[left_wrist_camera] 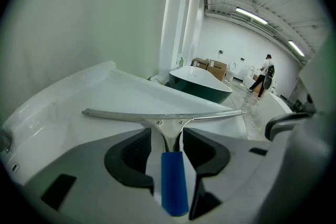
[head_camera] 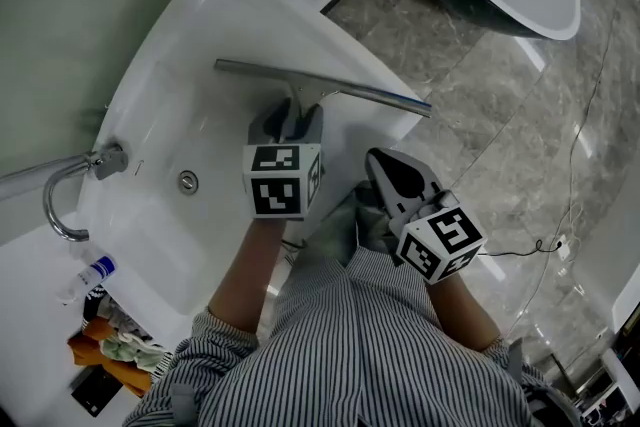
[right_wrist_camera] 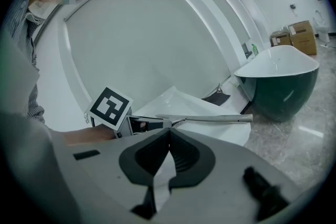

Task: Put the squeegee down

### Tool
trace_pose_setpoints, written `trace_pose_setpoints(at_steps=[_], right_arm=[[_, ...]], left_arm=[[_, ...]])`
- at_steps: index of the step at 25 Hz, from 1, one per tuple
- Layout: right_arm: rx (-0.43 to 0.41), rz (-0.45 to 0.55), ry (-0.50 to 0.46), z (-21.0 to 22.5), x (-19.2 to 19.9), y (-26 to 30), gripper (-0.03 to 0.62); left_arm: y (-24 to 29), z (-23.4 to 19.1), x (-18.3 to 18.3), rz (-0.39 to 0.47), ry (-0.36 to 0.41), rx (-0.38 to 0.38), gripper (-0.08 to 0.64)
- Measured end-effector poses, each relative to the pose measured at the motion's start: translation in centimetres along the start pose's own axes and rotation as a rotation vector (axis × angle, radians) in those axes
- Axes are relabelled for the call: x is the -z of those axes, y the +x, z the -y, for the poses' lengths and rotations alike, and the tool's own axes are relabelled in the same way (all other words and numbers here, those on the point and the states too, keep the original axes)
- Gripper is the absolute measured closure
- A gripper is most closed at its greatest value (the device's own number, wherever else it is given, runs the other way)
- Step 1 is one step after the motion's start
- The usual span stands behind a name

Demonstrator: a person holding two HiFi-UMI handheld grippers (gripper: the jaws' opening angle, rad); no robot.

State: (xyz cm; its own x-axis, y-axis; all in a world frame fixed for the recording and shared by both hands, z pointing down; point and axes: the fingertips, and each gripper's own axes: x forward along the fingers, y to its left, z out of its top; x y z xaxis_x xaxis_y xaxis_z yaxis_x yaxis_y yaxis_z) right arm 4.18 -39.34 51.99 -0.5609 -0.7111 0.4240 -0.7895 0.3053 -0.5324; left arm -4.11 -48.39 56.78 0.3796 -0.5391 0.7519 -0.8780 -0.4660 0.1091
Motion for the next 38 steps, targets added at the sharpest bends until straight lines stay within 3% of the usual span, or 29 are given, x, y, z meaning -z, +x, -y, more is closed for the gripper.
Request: trace_pose_setpoints(at_steps=[9,17,25,33,38], right_arm=[[0.061,-0.017,-0.066,-1.7,-2.2,-1.0,0.577],[-0.013,-0.001,-0.183,-6.2,-4.2,-1.5,0.577],[-0.061,0.049,-0.263,-8.6,-7.1,-1.7,0.577],[-0.119,0.061,-0.364,-11.1,-8.5,-1.2,0.577],[-0.173,0.042,-0.403,-12.7,-8.3,-0.4,0.577]], left_arm=[[-5.9,-1.0,-2.6,0.128,-0.044,-0.01,0.382],[-11.2,-1.6,-3.9,0.248,-0.058,-0.029,0.389],[-16.0,-1.9,-5.4,0.41,-0.122,-0.06,0.515],[-19.2,-0.4,-5.6,0.557,-0.198,0.042,0.543],[-19.4,0.4,-4.3,0.556,-0.215,0.058,0.548]])
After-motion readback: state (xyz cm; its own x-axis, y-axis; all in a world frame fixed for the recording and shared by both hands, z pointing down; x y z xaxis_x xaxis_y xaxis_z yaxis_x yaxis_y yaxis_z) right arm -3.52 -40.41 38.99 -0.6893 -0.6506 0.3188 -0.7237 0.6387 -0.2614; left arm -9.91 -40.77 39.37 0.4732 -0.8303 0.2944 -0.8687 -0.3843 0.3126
